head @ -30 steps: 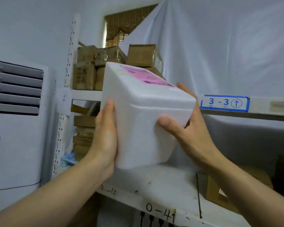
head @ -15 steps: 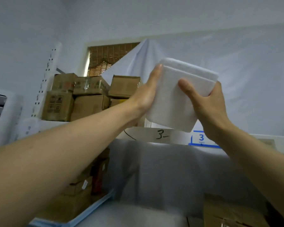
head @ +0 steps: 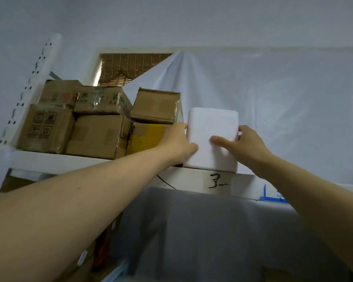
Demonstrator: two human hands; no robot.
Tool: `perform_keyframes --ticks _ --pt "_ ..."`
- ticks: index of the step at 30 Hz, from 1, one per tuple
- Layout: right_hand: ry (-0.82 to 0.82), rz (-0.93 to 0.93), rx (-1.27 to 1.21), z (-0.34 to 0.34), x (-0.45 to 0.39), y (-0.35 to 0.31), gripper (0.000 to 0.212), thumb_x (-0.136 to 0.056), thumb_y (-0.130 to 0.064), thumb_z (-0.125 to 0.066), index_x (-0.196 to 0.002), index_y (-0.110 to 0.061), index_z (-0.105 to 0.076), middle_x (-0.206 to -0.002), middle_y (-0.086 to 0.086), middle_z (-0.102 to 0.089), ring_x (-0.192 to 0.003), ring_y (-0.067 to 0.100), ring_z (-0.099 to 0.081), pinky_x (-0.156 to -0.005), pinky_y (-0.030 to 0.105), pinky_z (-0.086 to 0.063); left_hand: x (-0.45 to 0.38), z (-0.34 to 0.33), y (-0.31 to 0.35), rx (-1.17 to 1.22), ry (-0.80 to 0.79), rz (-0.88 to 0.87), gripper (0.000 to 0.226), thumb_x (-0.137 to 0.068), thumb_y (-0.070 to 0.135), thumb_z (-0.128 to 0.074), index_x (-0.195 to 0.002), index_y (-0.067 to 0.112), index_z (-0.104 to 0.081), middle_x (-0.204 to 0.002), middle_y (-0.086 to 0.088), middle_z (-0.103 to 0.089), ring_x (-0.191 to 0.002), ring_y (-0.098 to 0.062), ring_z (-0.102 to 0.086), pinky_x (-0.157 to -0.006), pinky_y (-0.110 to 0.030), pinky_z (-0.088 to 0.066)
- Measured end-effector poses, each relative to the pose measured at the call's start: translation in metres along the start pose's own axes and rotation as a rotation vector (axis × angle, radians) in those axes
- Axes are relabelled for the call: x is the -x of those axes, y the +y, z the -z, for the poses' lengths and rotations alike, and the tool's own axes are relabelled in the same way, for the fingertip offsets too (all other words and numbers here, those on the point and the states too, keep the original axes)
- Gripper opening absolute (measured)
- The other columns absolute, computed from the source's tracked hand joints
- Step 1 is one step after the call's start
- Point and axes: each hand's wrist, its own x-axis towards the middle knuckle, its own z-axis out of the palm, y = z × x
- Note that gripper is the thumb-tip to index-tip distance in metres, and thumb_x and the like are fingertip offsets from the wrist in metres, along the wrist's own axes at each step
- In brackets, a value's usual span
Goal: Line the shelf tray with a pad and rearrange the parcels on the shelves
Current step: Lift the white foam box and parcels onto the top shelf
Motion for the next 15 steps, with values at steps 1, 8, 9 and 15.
perform_keyframes --ticks 1,8,9,15 --pt "-0.006 -0.011 0.036 -0.003 -0.002 0.002 0.057 -0.081 -0.042 -0.081 -0.123 -0.017 -0.053 -0.103 -0.006 -0.06 -0.09 0.012 -0.059 -0.067 0.026 -0.045 -0.005 -0.003 -0.006 -0.035 0.022 0.002 0.049 -0.084 0.013 -0.071 -0.13 0.012 -0.055 -0.123 -0.006 -0.064 -0.108 -0.024 -0.062 -0.093 -0.04 -0.055" --pt "-0.064 -0.089 0.315 -0.011 -0.008 0.002 0.053 -0.088 -0.022 -0.076 -0.133 -0.006 -0.052 -0.12 0.013 -0.063 -0.102 0.031 -0.063 -0.084 0.041 -0.054 -0.014 -0.015 -0.031 -0.13 0.129 0.021 0.054 -0.085 0.011 -0.075 -0.134 0.012 -0.052 -0.128 -0.006 -0.057 -0.113 -0.023 -0.057 -0.089 -0.029 -0.05" --pt "-0.057 -0.08 0.336 -0.011 -0.008 0.003 0.051 -0.088 -0.02 -0.075 -0.132 -0.005 -0.053 -0.118 0.014 -0.065 -0.103 0.032 -0.064 -0.087 0.043 -0.055 -0.014 -0.017 -0.032 -0.134 0.128 0.029 0.052 -0.086 0.013 -0.075 -0.133 0.013 -0.053 -0.127 -0.005 -0.057 -0.111 -0.022 -0.057 -0.087 -0.028 -0.049" --pt "0.065 0.086 0.314 0.009 0.01 0.008 0.041 -0.094 -0.022 -0.066 -0.133 -0.012 -0.059 -0.104 0.003 -0.068 -0.09 0.02 -0.064 -0.083 0.032 -0.052 0.008 -0.029 -0.016 -0.094 0.295 -0.015 0.032 -0.089 0.026 -0.072 -0.119 0.022 -0.06 -0.113 0.003 -0.062 -0.101 -0.015 -0.059 -0.081 -0.027 -0.051"
